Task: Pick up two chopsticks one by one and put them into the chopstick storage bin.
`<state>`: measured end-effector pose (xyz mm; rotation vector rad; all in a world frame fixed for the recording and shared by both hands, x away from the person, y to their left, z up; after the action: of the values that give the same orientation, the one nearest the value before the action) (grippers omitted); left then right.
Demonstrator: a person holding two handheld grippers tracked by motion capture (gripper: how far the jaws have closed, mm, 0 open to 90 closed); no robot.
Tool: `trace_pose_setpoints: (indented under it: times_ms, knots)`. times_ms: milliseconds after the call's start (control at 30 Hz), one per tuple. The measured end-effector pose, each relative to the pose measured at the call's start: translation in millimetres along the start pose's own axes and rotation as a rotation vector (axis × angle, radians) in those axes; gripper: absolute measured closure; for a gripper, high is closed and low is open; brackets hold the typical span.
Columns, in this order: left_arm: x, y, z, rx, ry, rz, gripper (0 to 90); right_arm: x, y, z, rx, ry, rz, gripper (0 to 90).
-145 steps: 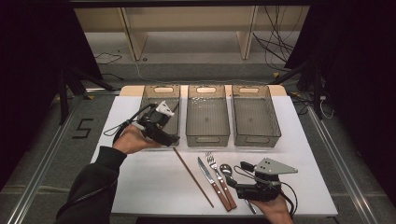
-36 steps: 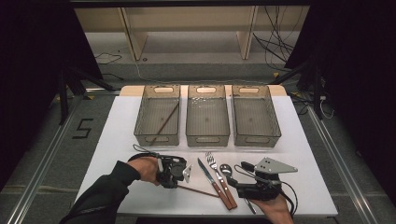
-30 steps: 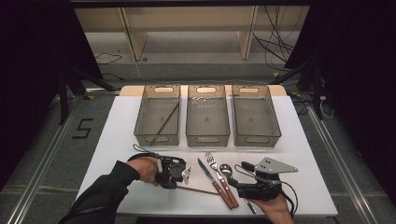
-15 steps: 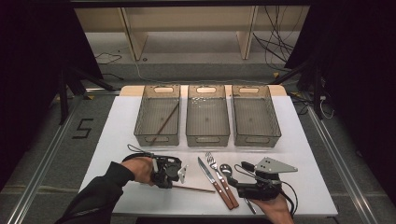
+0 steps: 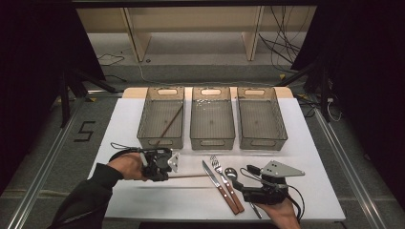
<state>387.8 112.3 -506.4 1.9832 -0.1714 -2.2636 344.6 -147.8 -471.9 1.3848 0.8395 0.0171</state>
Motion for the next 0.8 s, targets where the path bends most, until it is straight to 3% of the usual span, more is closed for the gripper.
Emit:
trace_pose_setpoints:
  times_ms: [233,433,500,667,800]
  knots:
    - [-27.4,9.4,-13.7,-0.146,0.053,0.147,84.6,0.6,-0.3,-0.8,-0.001,0.001,-0.003,24.9]
    - [-52.4,17.4,-37.9,-0.313,0.144,0.304,84.6,0.3,-0.3,-0.4,0.0,0.003,-0.002,24.9]
    - [-60.0,17.9,-46.1,-0.35,0.168,0.338,84.5,0.2,-0.4,-0.2,0.0,0.002,-0.003,24.9]
    - [-74.3,19.0,-65.2,-0.458,0.181,0.444,84.5,-0.4,-0.2,0.4,0.003,0.001,-0.002,24.8]
    - [-85.0,14.5,-80.2,-0.526,0.192,0.489,84.5,-0.7,-0.2,0.2,0.002,0.003,-0.002,24.8]
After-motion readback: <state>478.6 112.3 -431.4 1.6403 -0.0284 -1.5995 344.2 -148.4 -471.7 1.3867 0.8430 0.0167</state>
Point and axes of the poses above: each handheld gripper's, and its own axes: x roughly forward along the jaws, y roughly out of its top, z roughly to its right, the point moved 9 cm from there along x, roughly forward along the jaws, and after that the axes turned 13 degrees about -y, right-handed, at the moved point
